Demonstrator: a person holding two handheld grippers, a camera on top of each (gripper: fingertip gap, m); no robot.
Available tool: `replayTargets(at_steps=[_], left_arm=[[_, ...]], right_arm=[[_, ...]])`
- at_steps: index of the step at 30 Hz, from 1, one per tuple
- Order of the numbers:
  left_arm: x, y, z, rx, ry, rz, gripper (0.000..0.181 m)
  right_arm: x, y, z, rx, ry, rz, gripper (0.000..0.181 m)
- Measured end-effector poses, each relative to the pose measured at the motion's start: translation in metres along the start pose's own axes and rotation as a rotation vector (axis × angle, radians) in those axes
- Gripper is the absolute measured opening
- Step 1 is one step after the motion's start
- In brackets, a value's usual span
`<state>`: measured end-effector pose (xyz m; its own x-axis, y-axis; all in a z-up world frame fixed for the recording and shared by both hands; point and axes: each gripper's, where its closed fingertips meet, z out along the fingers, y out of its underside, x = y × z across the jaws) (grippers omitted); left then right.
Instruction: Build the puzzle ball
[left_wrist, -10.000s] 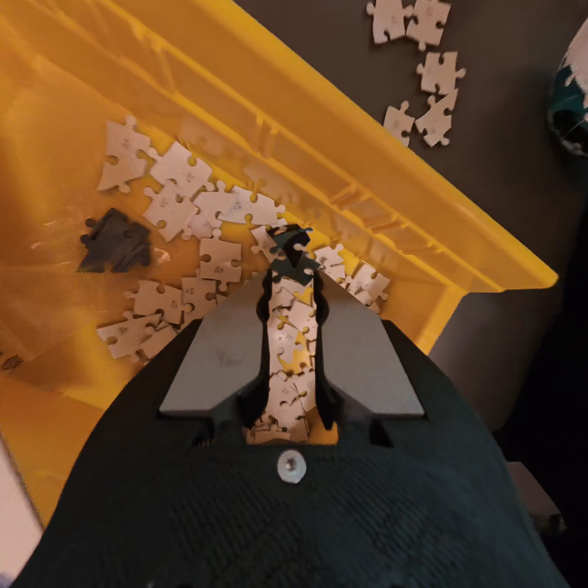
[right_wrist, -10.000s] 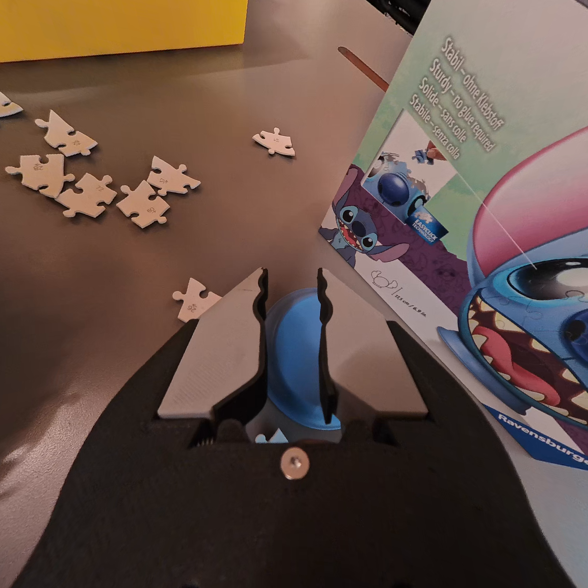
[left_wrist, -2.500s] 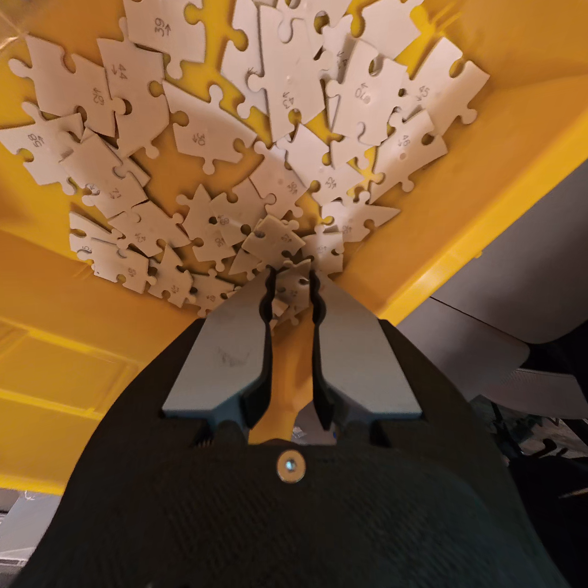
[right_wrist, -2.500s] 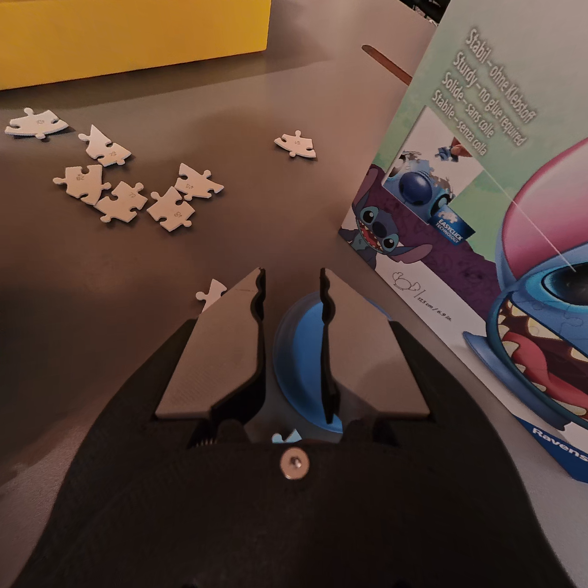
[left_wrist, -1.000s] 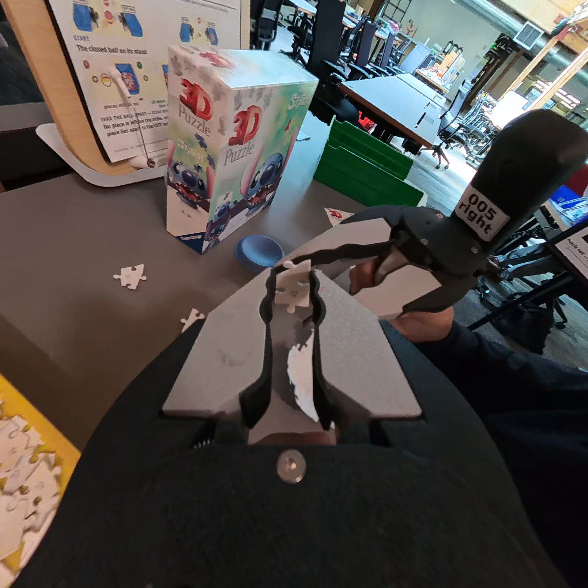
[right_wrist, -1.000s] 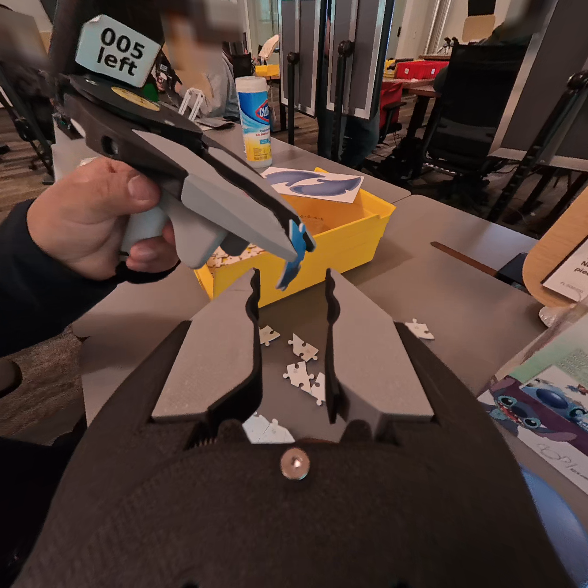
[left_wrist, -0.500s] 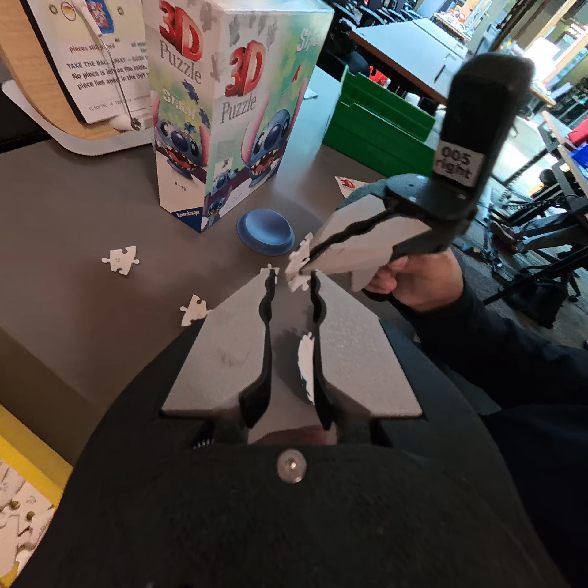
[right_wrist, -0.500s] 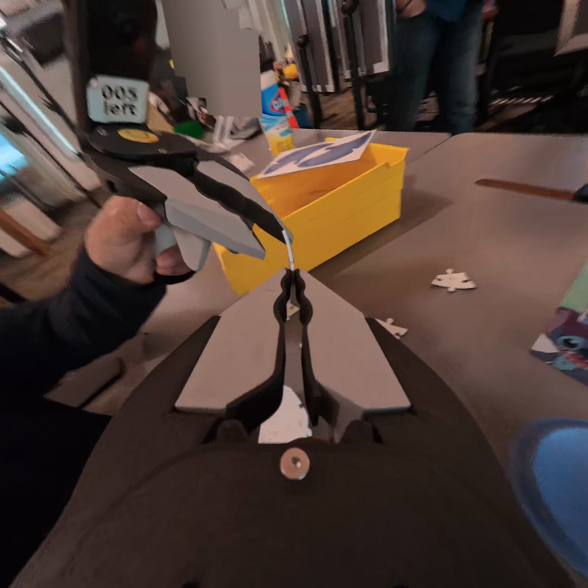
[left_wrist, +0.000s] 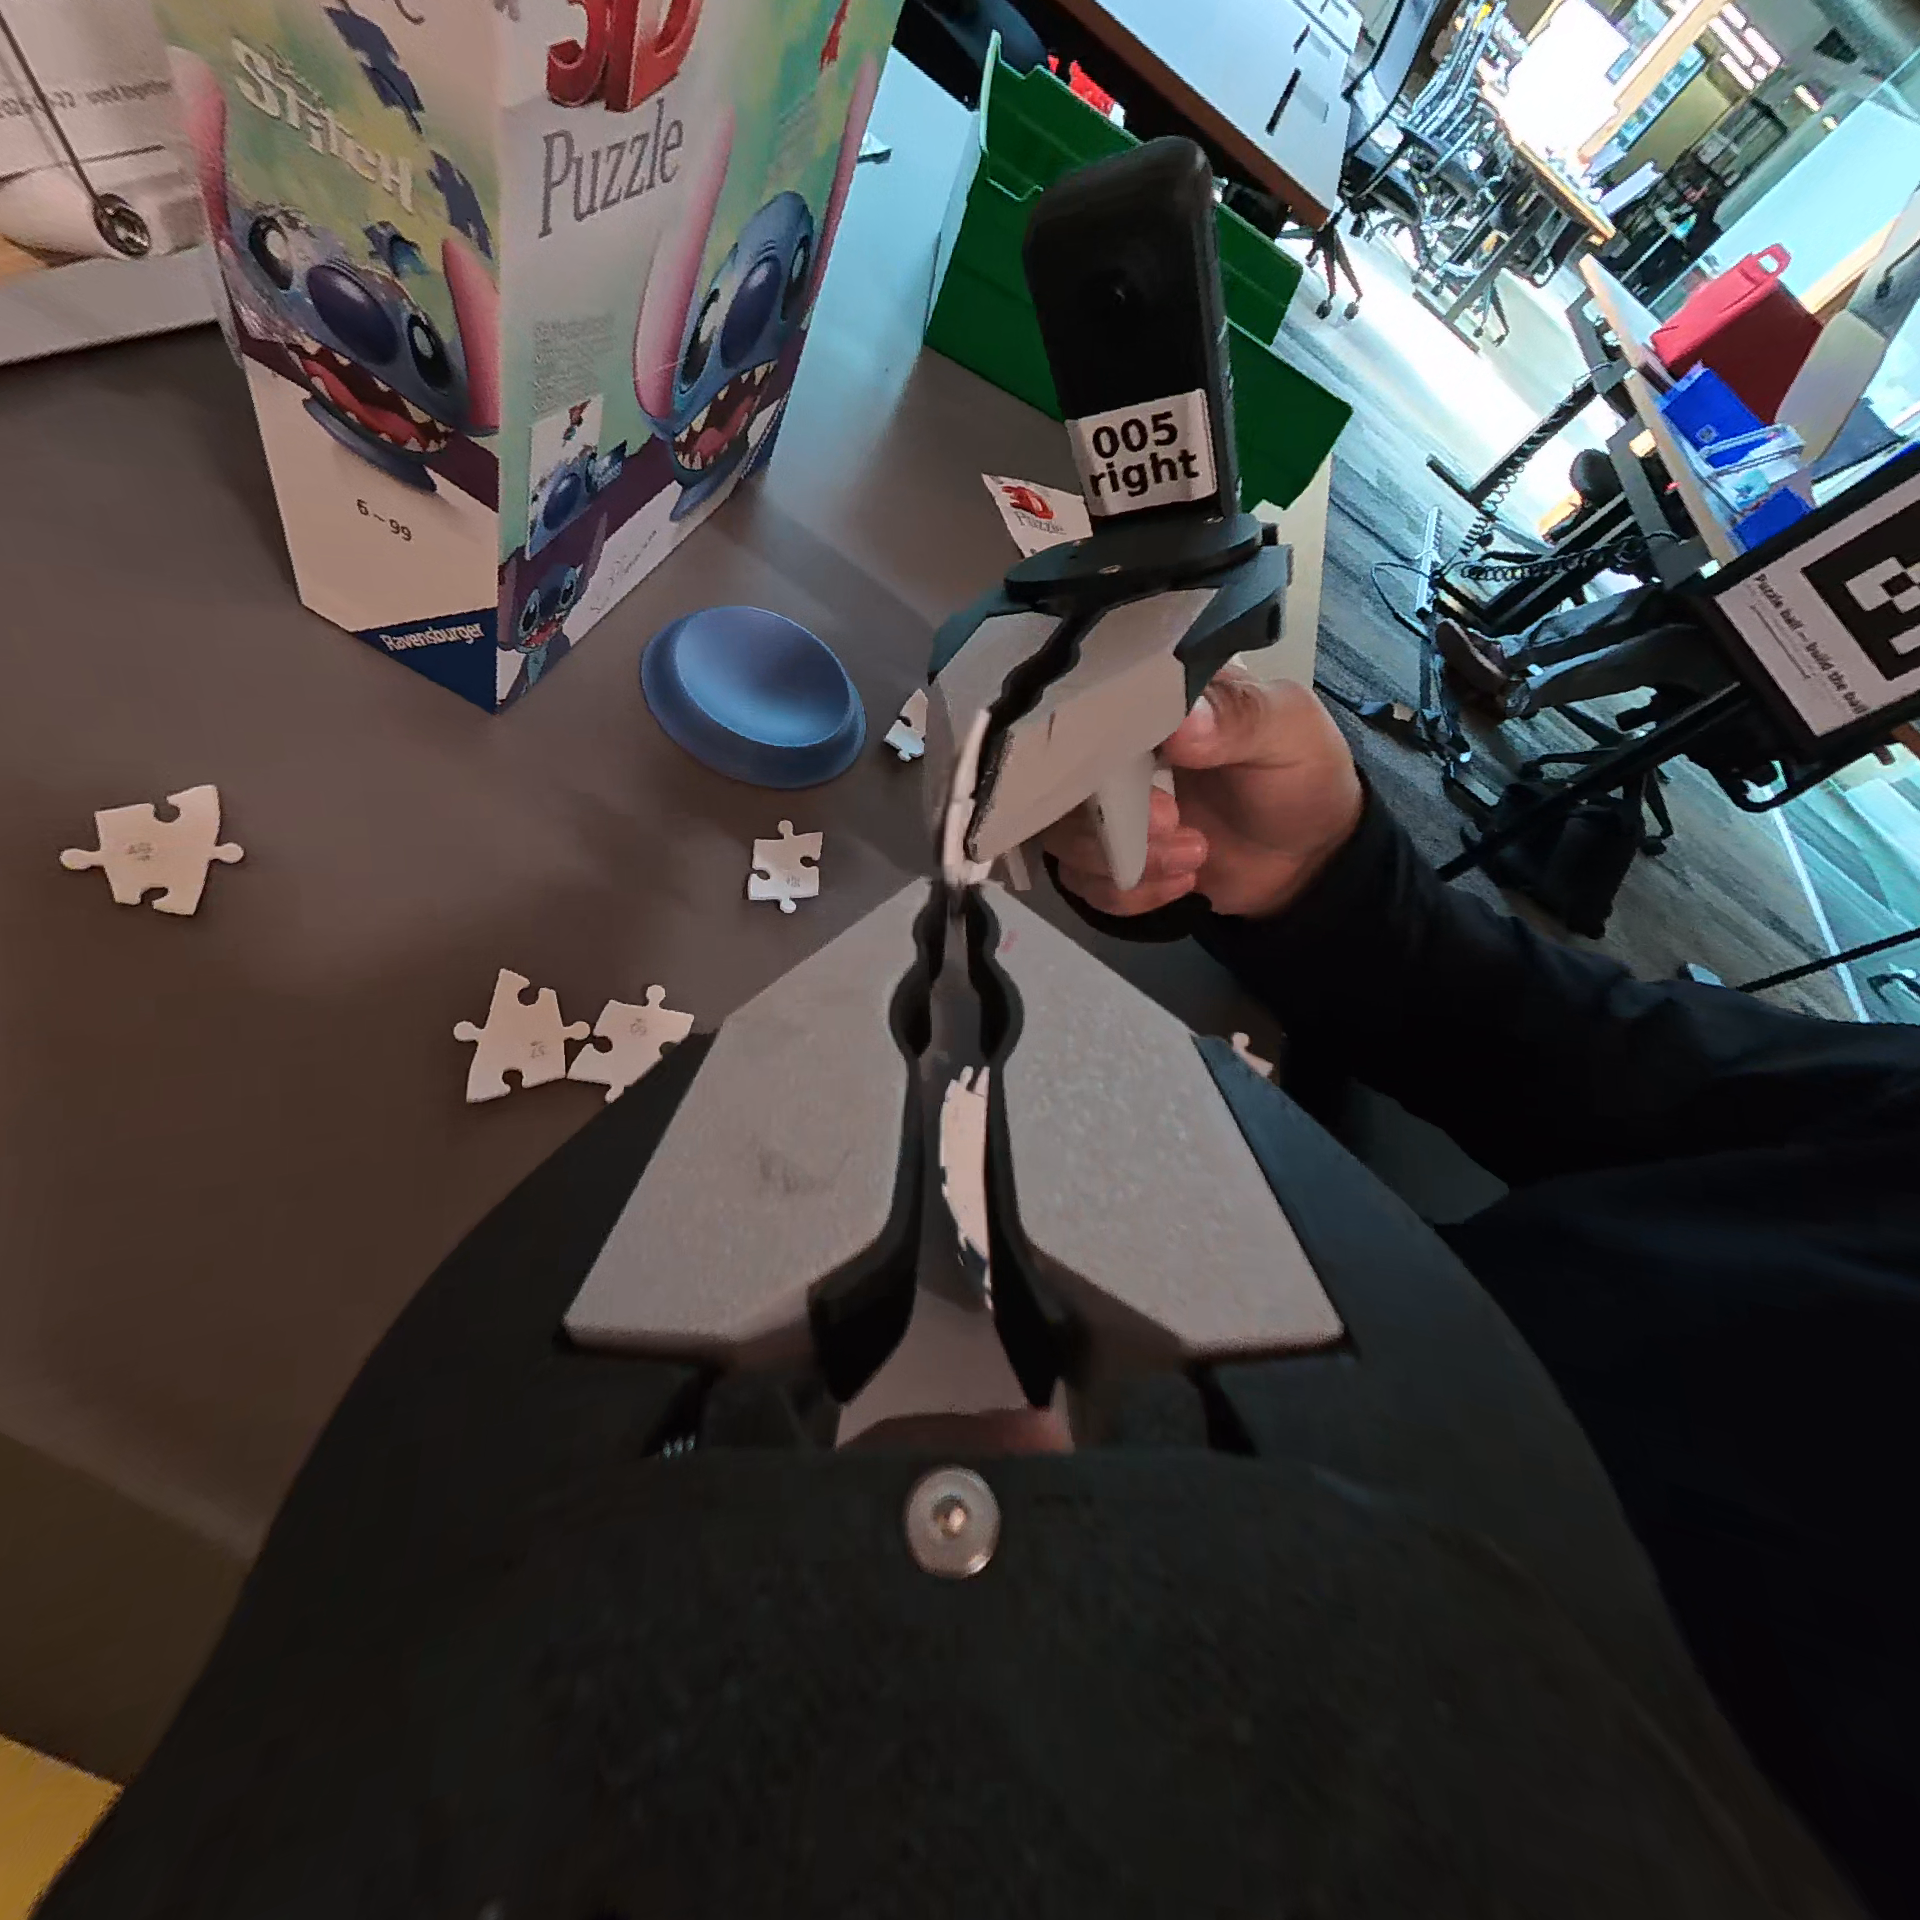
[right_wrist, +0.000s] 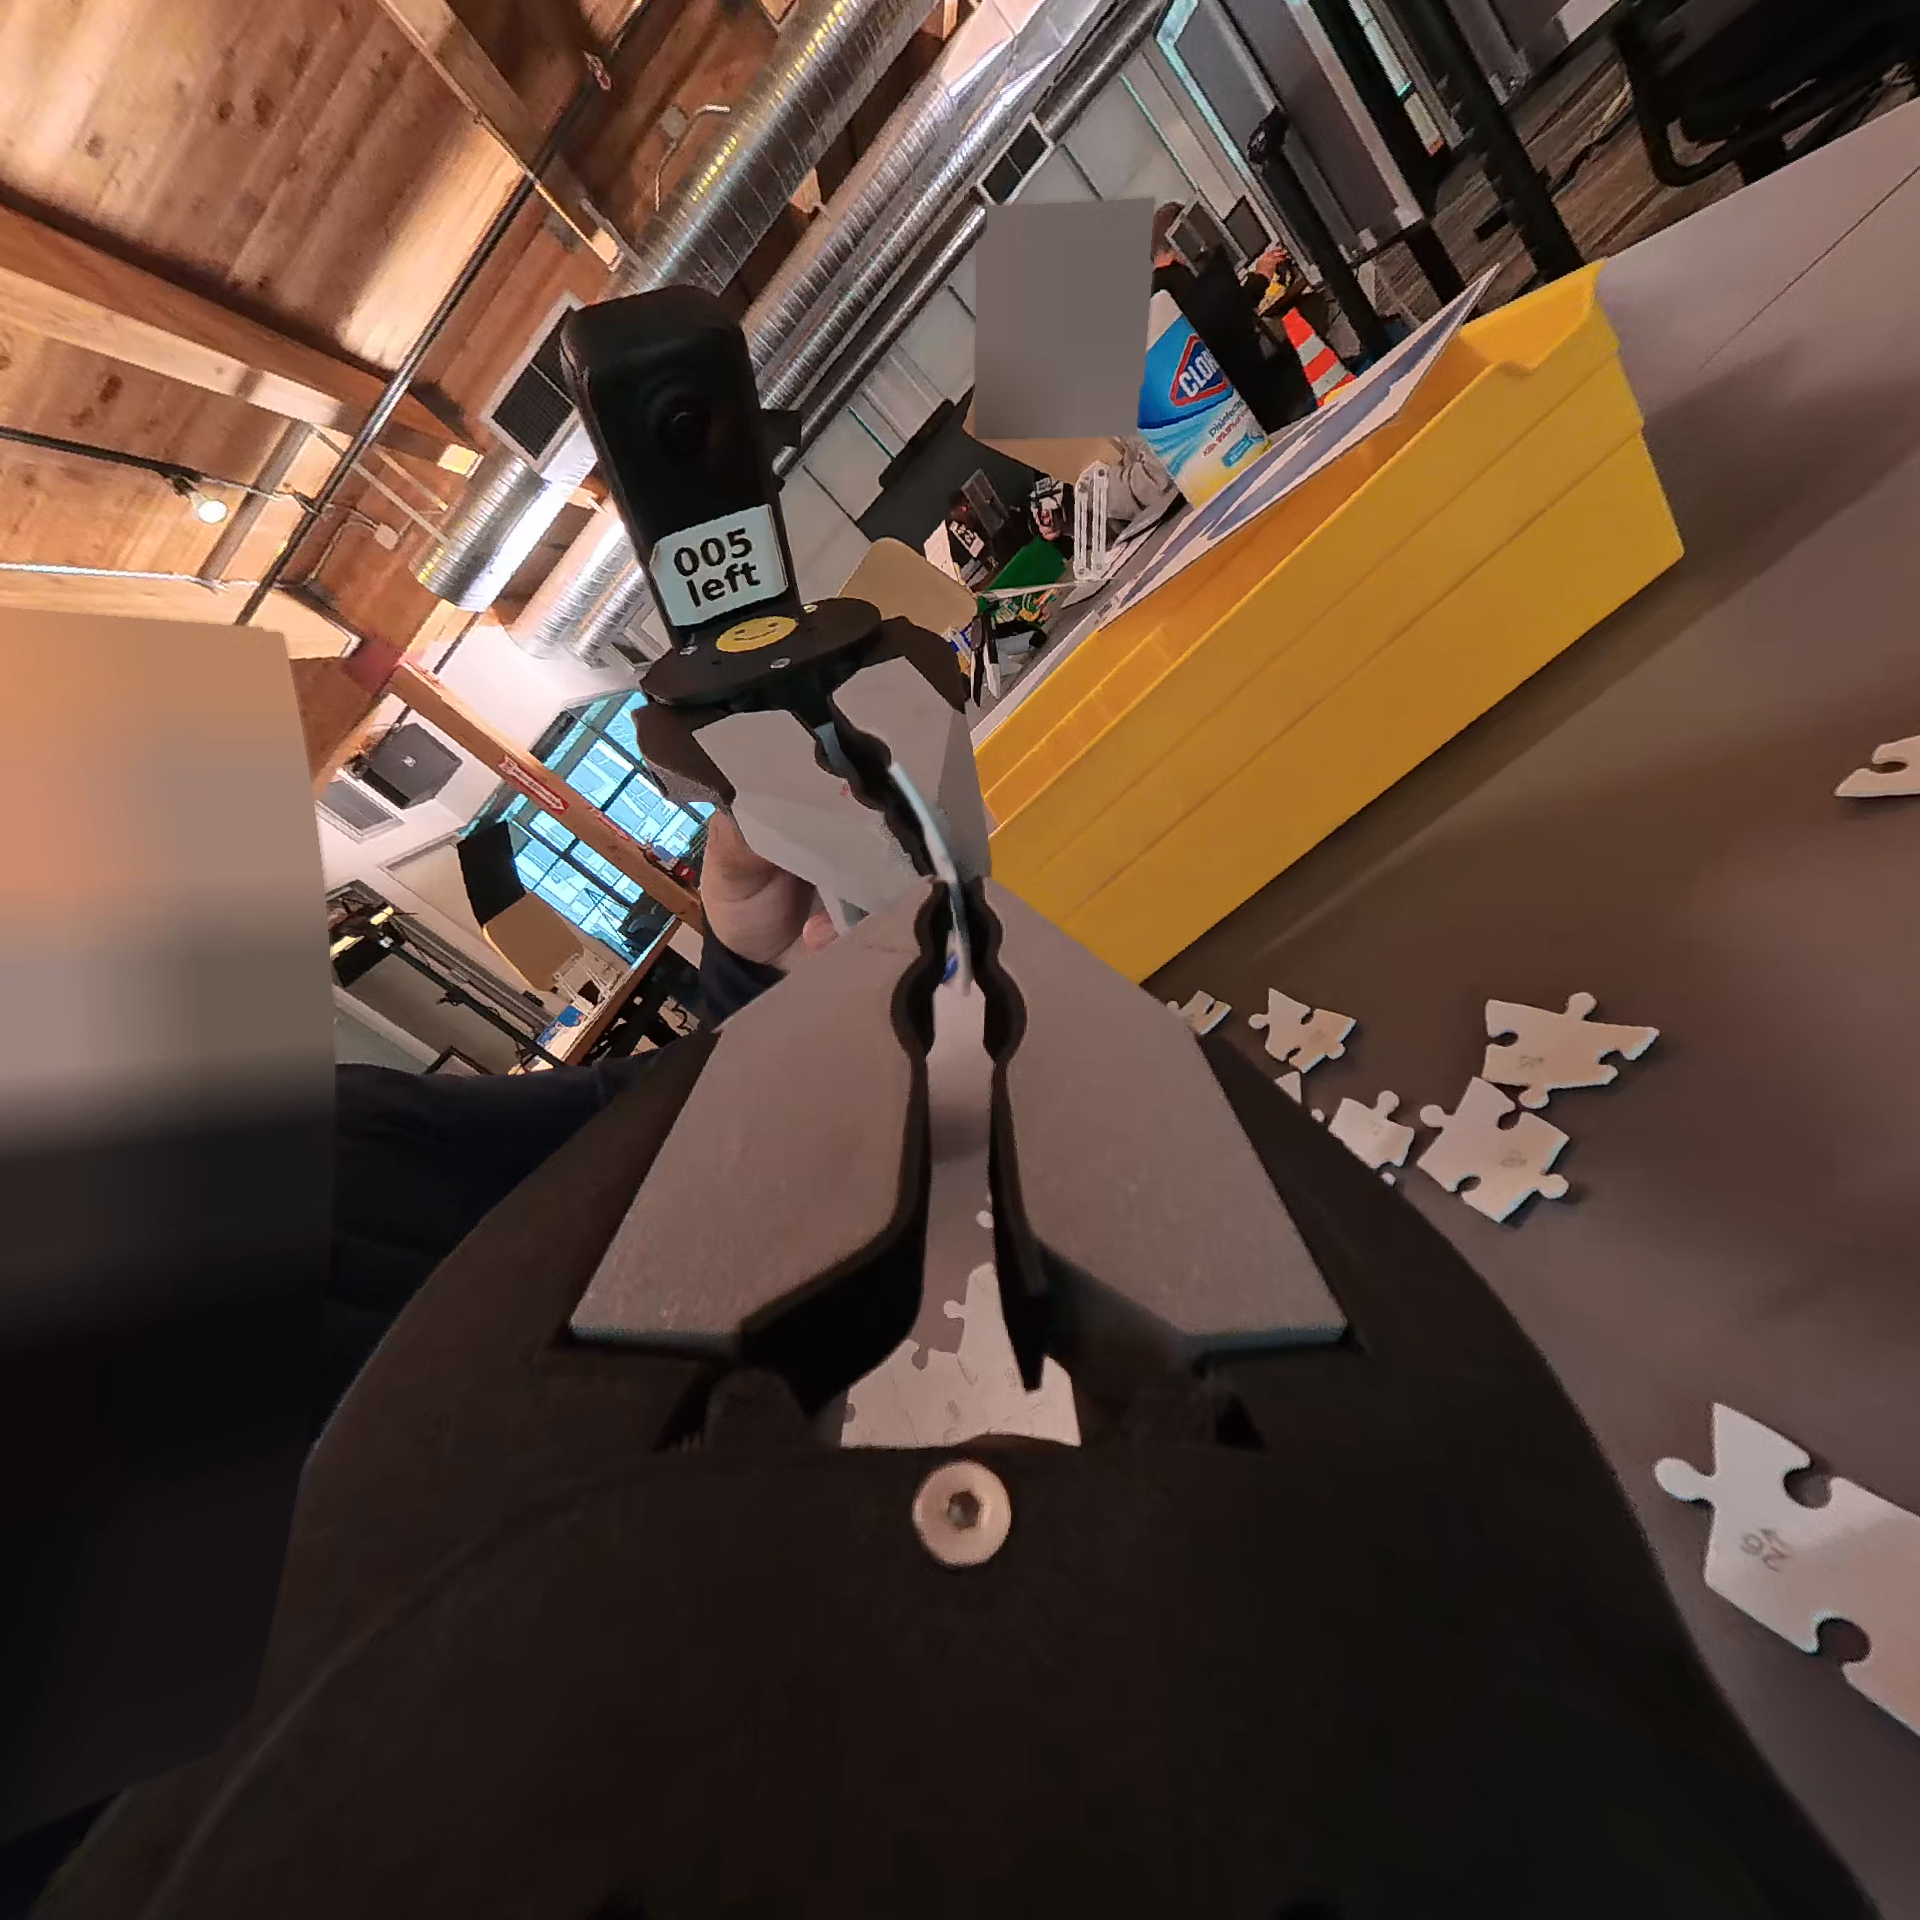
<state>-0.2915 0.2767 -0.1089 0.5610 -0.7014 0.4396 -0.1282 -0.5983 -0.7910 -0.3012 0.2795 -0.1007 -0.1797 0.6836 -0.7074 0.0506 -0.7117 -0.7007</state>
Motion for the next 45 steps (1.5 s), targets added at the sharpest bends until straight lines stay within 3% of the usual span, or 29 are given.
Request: replayTargets(at_steps=[14,17,22,30,37,45], left_arm=[[0.001,0.016,0.009,-0.092,0.065,-0.038,0.005],[0.006,0.037,0.009,-0.195,0.129,-0.105,0.029],[-0.002,0.074,0.001,-0.298,0.044,-0.073,0.024],[0.003,0.098,-0.001,-0.308,0.014,-0.053,0.029],[0.001,0.103,0.013,-0.375,0.016,-0.023,0.034],[-0.001,0.098,0.021,-0.400,0.038,-0.007,0.034]], right_arm=[[0.007,0.001,-0.006,-0.032,0.092,-0.144,0.000],[0.010,-0.005,-0.015,-0.006,0.118,-0.152,0.000],[0.018,0.000,-0.028,-0.042,0.167,-0.182,0.000],[0.022,0.024,-0.037,-0.181,0.201,-0.257,0.000],[0.023,0.051,-0.037,-0.345,0.219,-0.349,0.000],[0.028,0.072,-0.035,-0.446,0.199,-0.324,0.000]])
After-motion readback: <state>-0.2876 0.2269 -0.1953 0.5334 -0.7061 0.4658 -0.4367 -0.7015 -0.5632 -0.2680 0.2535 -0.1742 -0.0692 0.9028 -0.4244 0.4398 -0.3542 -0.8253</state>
